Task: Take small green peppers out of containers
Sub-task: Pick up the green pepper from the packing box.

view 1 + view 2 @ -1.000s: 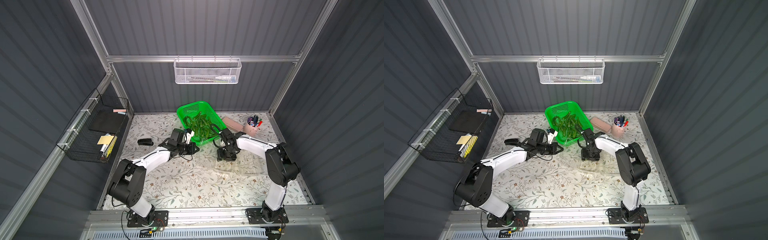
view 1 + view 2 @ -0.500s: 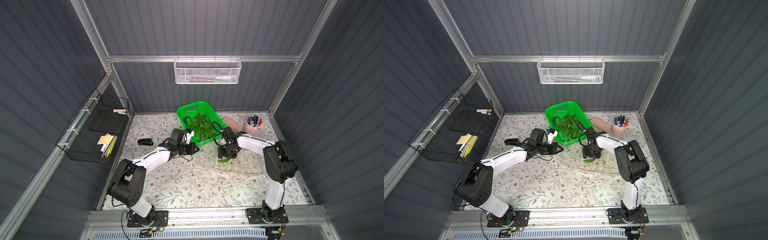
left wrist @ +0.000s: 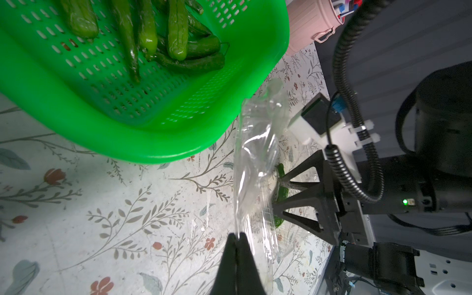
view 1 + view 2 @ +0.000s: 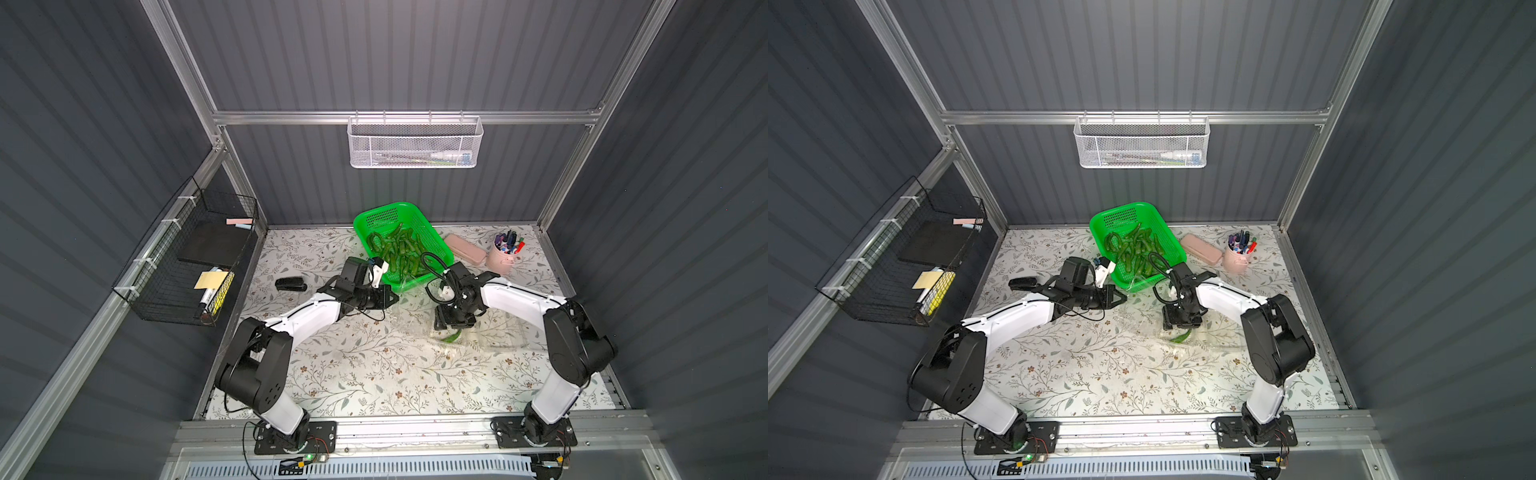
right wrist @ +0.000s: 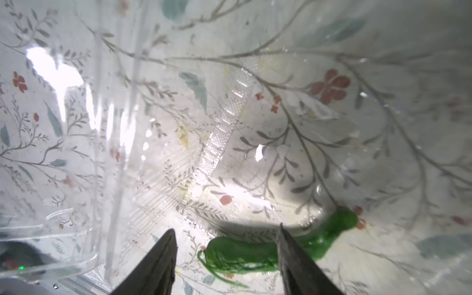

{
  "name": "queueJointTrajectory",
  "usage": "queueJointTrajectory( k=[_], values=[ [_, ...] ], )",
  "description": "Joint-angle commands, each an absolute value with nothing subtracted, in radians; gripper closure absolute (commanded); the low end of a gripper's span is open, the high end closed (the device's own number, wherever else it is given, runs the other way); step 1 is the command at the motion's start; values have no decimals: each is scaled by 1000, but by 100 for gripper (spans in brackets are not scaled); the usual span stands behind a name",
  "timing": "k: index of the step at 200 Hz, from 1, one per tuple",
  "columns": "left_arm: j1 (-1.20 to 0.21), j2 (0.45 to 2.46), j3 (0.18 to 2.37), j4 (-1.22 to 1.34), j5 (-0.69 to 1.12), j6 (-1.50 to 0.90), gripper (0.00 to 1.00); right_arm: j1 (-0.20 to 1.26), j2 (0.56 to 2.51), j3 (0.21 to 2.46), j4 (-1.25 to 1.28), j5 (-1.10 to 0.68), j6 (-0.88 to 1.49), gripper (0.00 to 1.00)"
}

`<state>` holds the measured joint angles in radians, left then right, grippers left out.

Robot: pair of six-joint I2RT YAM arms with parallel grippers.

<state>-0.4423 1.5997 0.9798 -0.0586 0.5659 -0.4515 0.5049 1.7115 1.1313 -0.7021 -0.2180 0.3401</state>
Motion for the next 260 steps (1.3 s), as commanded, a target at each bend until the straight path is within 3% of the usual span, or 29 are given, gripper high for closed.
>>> queueJointTrajectory(
  k=[1,99,207,229,260],
  values=[
    [-448,1624,997,-54,569,-438,100,506,1680,1129,-783,-170,381,36],
    [-449,1606,971,-16,508,-466,100,506,1840,1229,-979,-262,404,36],
    [-449,1572,945,-10,473,-483,100,505,1992,1333,-896,-242,381,37],
    [-449,1572,951,-17,470,-481,100,505,2000,1345,-887,-200,380,47],
    [-449,1578,964,-21,472,-480,100,505,1993,1322,-873,-191,370,82]
  ],
)
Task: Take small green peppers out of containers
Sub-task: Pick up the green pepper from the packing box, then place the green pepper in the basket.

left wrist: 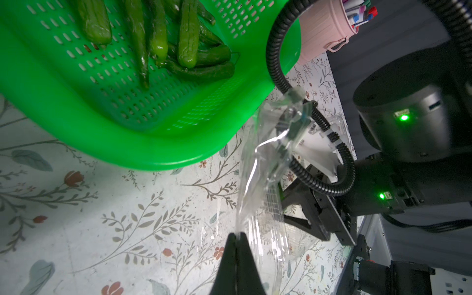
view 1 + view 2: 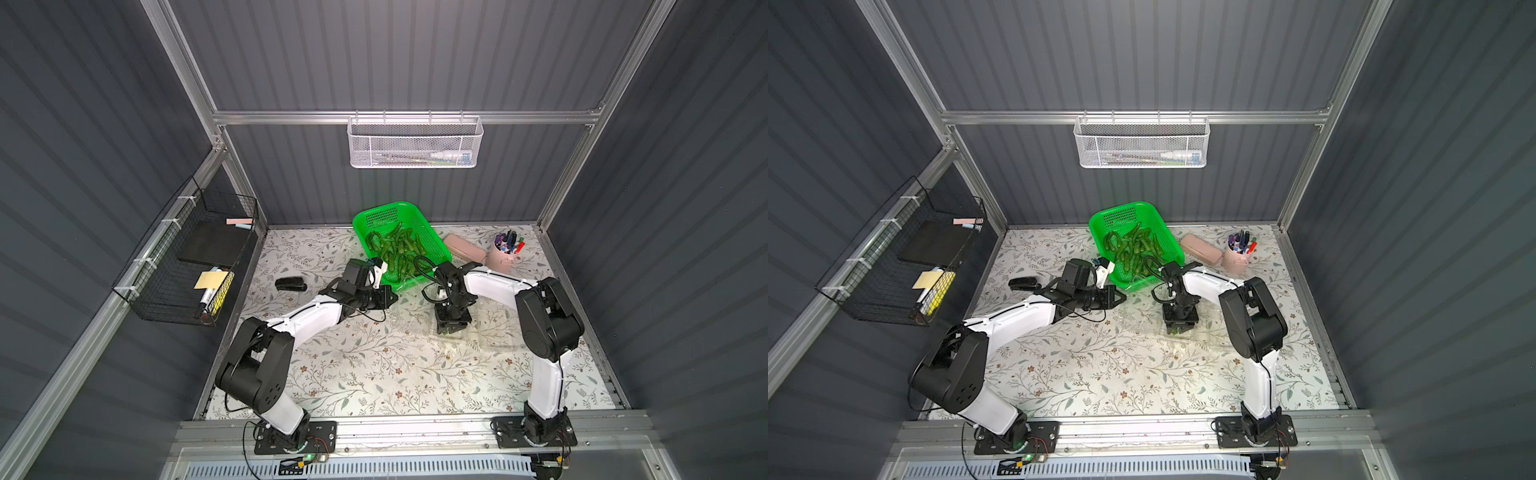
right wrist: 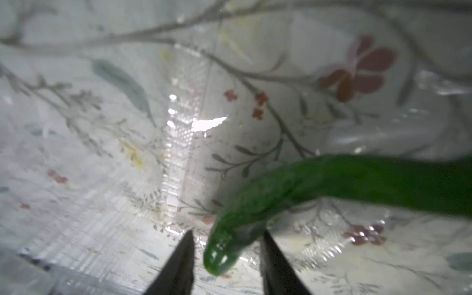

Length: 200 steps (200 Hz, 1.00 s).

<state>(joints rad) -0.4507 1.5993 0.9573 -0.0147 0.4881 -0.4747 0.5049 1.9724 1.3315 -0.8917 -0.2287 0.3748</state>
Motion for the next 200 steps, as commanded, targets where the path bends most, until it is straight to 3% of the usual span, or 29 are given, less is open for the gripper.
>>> queueJointTrajectory(
  k=[1,19,34,84,111,123,134,149,166,183,200],
  values=[
    [-449,1578,964,-21,472,-480,100,506,1992,1321,-874,-192,369,83],
    [-451,1583,968,-21,474,-479,100,506,1942,1296,-854,-197,367,96],
    [-451,1588,971,-26,471,-479,100,506,1867,1262,-819,-210,374,99],
    [-451,1592,979,-28,442,-484,100,505,1634,1272,-696,-187,418,100],
    [-451,1585,979,-31,432,-488,100,505,1693,1423,-527,-125,383,100],
    [-451,1583,980,-39,424,-489,96,499,1781,1549,-477,-121,366,99],
    [-451,1579,980,-46,415,-492,87,491,1890,1732,-537,-125,357,91],
    [-451,1570,984,-60,401,-494,60,479,2050,2041,-750,-150,350,60],
    [-451,1555,997,-76,374,-495,29,476,2164,2276,-947,-160,338,49],
    [-451,1522,1006,-84,352,-496,19,477,2122,2199,-897,-168,341,45],
    [-453,1469,1002,-84,280,-502,3,474,1982,1945,-709,-124,364,42]
  ],
)
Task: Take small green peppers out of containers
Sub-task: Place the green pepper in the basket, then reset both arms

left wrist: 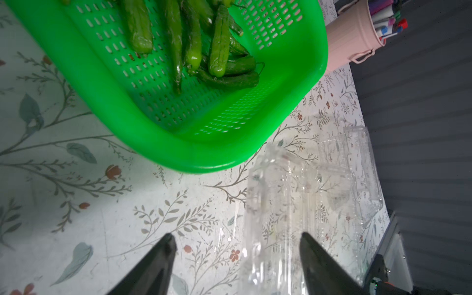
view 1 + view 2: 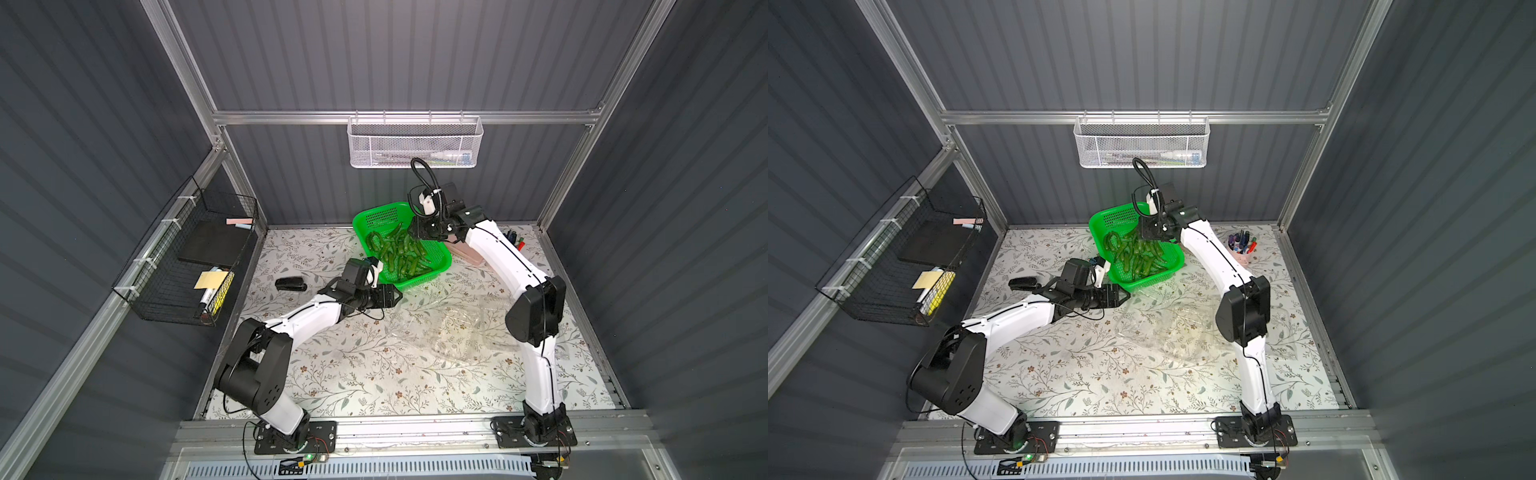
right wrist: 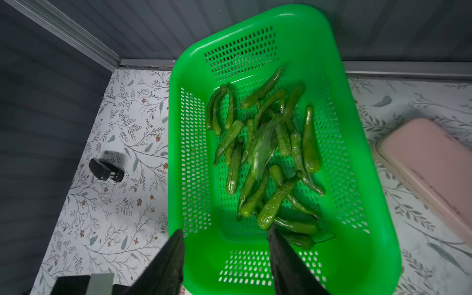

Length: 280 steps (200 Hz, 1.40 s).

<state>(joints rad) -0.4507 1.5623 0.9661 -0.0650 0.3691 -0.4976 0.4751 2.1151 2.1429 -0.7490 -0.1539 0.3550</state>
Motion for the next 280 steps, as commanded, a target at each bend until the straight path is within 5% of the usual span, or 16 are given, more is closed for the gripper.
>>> queueJointTrajectory(
  k=[1,30,72,76,79,83,112,154,188,216,232,280],
  values=[
    [-453,1465,1001,-84,274,-502,2,472,1974,1925,-697,-123,365,42],
    [-453,1341,964,-95,50,-538,1,449,1711,1518,-414,20,423,39],
    [-453,1171,863,-152,-420,-641,1,370,1386,1056,-221,450,447,32],
    [-453,1160,851,-157,-467,-641,1,363,1356,1017,-191,477,423,23],
    [-453,1155,845,-158,-500,-643,1,361,1334,986,-158,502,392,4],
    [-453,1147,832,-155,-548,-643,1,359,1309,936,-106,549,359,1],
    [-451,1162,767,-76,-835,-549,1,315,1227,679,225,646,114,1],
    [-448,1426,787,118,-1121,-381,1,219,1331,545,429,597,133,1],
    [-438,1539,645,567,-1050,-197,1,205,1402,419,720,506,10,1],
    [-421,1551,559,837,-895,-55,1,184,1401,414,691,372,-39,1],
    [-388,1558,552,891,-810,-33,1,143,1469,384,851,343,-51,1],
    [-322,1644,630,907,-595,25,1,37,1499,439,723,192,64,1]
  ],
)
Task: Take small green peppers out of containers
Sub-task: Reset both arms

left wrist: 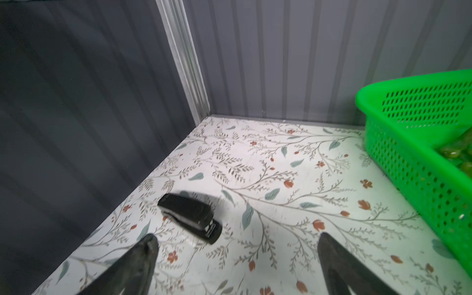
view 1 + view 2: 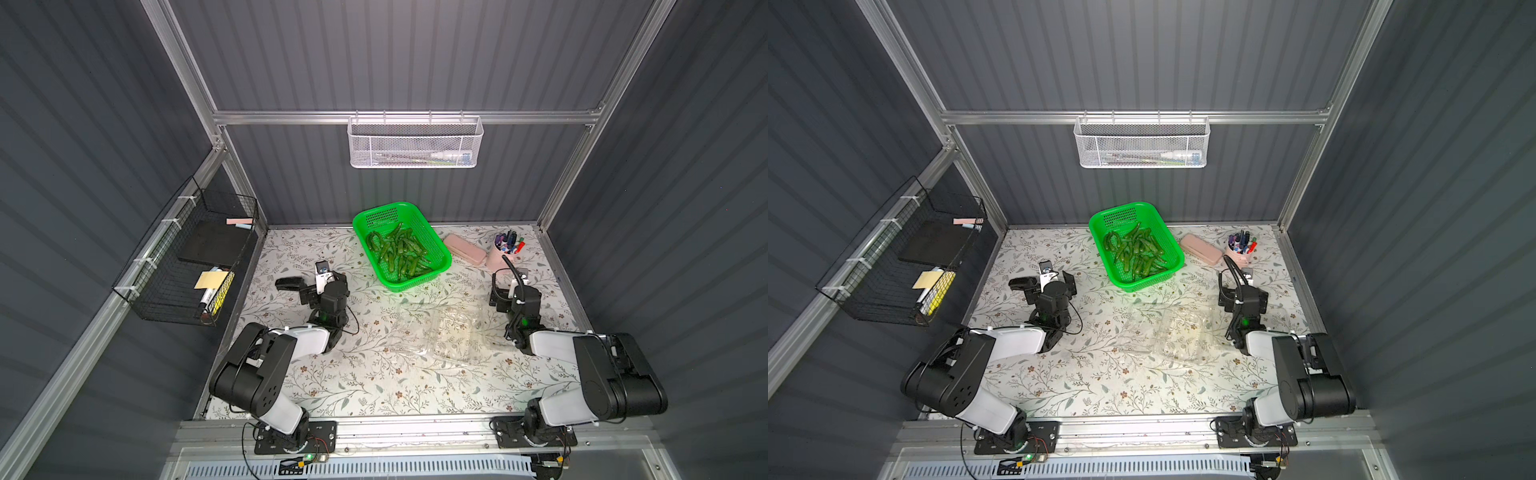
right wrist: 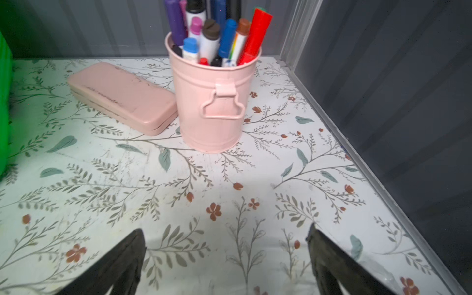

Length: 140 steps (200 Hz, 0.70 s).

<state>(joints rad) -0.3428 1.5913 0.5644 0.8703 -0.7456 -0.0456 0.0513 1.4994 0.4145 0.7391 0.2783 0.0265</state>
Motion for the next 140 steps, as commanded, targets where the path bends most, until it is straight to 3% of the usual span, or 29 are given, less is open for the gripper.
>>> queueJointTrajectory(
  k=[1,55,75,112,140],
  values=[
    [-320,1646,632,904,-591,26,1,37,1497,441,717,192,67,1],
    [-244,1636,647,859,-479,6,1,34,1493,447,695,181,63,1],
    [-232,1635,608,963,-559,58,1,33,1493,448,694,179,65,1],
    [-201,1707,593,1114,-513,110,1,29,1491,447,696,170,70,1],
    [-95,1683,583,1058,-444,-25,1,25,1490,446,694,157,70,1]
  ],
)
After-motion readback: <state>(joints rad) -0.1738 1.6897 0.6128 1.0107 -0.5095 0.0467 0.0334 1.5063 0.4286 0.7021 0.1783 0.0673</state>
